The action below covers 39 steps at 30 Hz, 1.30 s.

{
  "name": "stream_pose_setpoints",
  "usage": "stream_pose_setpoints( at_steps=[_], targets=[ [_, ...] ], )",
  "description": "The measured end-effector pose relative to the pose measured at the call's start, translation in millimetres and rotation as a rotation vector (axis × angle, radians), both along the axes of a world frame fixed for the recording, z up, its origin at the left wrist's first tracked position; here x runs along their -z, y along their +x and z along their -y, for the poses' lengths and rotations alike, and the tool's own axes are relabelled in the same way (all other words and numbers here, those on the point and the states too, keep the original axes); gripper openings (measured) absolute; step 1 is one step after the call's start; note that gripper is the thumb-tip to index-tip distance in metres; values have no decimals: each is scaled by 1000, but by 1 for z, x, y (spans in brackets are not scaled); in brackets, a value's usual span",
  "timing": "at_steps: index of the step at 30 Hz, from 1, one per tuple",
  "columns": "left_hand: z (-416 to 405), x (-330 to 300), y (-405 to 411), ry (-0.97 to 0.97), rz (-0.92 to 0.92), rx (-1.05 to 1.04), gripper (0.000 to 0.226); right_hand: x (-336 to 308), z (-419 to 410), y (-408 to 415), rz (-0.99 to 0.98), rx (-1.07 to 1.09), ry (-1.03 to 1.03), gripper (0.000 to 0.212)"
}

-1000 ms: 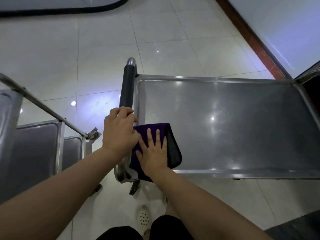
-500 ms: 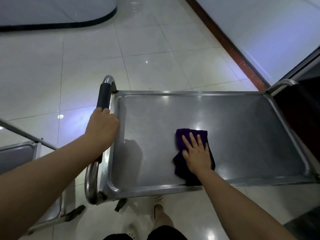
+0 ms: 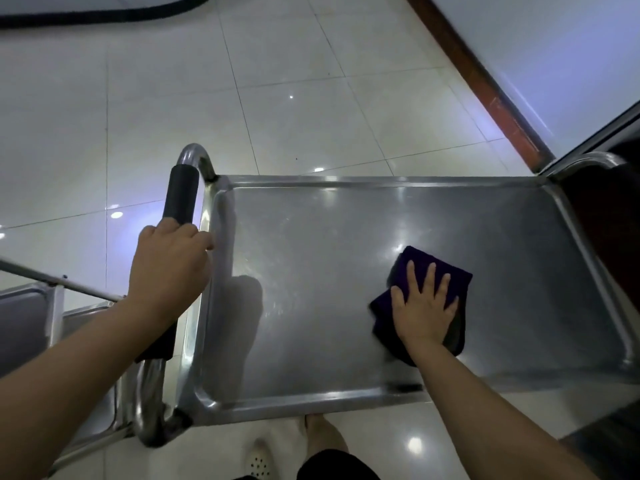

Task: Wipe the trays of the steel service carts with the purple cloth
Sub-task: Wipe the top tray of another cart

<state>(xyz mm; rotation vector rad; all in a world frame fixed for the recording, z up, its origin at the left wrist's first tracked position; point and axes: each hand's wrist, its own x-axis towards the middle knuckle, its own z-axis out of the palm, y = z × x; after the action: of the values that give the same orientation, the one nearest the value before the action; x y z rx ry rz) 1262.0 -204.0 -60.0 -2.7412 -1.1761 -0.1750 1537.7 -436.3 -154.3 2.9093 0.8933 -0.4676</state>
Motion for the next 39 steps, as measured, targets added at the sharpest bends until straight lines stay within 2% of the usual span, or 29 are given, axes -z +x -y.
stream_pose_setpoints(
  at_steps=[5, 9, 16, 19, 21, 24, 31, 39],
  targets=[
    [-5, 5, -5, -29, 50, 9, 9, 4, -49, -52, -25, -195, 61, 58],
    [-7, 5, -6, -25, 106, 13, 11, 9, -92, -107, -68, -385, 102, 64],
    [2, 7, -15, -26, 63, -13, 13, 12, -145, -199, -151, -794, 56, 59],
    [3, 10, -20, -21, 74, -32, 17, 16, -146, -206, -145, -884, 34, 61],
    [4, 9, -20, -27, 112, -48, 22, 17, -143, -193, -161, -905, 91, 59],
    [5, 10, -18, -42, 107, -47, 29, 13, -139, -160, -144, -859, 188, 56],
    [3, 13, -17, -153, 33, -82, 40, 8, -104, -40, -43, -531, 112, 58],
    [-6, 21, -23, -191, 23, -38, 33, 0, -48, 57, 27, -147, 16, 57]
  ],
)
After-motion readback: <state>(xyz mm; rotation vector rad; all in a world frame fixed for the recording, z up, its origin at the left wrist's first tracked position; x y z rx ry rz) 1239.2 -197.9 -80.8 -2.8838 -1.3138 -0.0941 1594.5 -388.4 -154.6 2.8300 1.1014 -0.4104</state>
